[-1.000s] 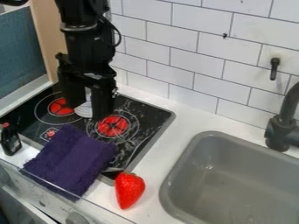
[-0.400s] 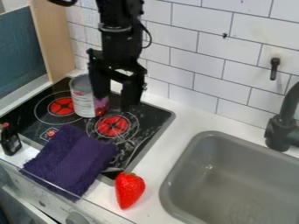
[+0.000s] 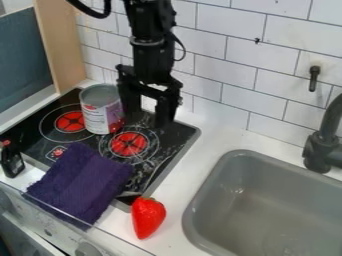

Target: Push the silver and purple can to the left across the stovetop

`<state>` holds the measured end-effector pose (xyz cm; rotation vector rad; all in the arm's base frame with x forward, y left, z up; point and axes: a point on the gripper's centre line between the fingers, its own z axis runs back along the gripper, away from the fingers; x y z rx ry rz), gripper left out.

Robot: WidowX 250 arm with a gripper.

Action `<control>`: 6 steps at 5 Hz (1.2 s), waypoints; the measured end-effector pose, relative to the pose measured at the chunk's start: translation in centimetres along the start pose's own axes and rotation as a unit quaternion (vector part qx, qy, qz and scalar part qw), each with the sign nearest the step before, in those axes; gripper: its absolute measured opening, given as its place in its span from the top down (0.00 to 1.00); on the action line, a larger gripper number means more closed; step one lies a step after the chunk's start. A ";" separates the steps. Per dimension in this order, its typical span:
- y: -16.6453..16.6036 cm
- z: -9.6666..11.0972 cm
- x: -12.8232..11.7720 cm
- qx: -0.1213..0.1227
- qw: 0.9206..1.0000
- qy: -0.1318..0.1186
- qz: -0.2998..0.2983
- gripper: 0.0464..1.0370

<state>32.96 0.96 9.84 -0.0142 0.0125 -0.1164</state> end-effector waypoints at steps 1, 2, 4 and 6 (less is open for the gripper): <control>0.0 -1.0 1.5 -0.012 1.000 -0.007 0.011 0.04; 1.9 -1.3 2.8 -0.021 0.999 -0.015 0.033 0.04; 5.8 -1.9 4.2 -0.026 0.998 -0.004 0.051 0.04; 8.1 -2.6 3.7 0.011 0.998 0.023 0.062 0.04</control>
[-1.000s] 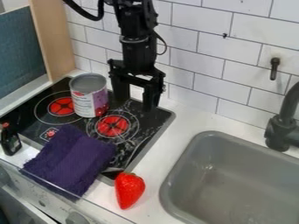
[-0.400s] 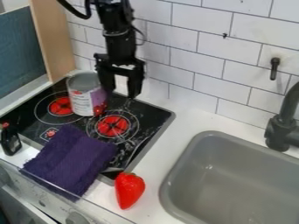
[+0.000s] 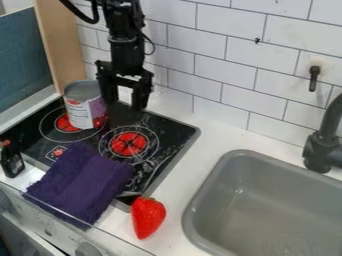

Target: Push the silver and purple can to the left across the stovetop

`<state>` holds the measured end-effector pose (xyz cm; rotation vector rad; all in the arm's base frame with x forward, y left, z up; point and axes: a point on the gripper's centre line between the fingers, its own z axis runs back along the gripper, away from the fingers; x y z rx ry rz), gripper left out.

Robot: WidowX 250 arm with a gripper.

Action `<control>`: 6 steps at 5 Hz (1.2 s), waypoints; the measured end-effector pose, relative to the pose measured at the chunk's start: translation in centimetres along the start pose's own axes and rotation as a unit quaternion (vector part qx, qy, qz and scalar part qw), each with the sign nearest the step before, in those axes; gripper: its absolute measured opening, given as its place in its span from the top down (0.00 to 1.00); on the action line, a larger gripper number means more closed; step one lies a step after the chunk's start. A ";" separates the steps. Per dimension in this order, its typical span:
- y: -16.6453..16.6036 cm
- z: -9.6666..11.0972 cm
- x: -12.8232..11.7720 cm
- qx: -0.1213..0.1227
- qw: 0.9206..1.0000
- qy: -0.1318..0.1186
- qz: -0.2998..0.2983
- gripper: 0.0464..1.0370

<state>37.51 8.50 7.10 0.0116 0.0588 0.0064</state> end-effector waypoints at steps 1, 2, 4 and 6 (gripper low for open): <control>2.5 0.5 -0.4 0.021 0.999 0.004 0.026 0.04; 5.1 0.8 -1.1 0.036 0.998 0.007 0.055 0.04; 5.1 -0.5 -2.4 0.026 0.998 0.028 0.048 0.04; 2.4 4.0 -5.8 -0.012 0.999 -0.015 0.029 0.04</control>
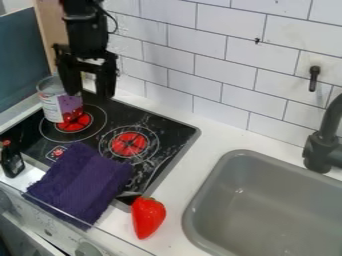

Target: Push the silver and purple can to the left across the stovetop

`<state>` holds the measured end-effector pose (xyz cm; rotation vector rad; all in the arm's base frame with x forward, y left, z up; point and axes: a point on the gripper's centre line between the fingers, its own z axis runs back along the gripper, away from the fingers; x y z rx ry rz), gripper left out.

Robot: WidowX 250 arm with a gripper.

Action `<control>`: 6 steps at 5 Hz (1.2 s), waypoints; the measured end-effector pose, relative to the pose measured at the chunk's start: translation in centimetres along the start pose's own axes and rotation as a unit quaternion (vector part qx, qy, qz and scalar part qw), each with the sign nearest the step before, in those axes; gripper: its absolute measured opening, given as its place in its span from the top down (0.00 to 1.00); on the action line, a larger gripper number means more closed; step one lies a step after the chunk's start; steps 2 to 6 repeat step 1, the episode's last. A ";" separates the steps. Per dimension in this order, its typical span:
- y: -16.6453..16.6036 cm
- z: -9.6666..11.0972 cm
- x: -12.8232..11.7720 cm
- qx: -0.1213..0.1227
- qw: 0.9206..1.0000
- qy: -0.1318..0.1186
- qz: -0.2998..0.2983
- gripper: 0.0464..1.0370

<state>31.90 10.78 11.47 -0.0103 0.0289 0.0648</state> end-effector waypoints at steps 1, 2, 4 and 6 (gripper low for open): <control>-1.5 0.5 -3.7 0.028 0.999 0.027 -0.008 0.04; -1.5 0.5 -3.7 0.028 0.999 0.027 -0.008 0.04; -1.5 0.5 -3.7 0.028 0.999 0.027 -0.008 0.04; -1.5 0.5 -3.7 0.028 0.999 0.027 -0.008 0.04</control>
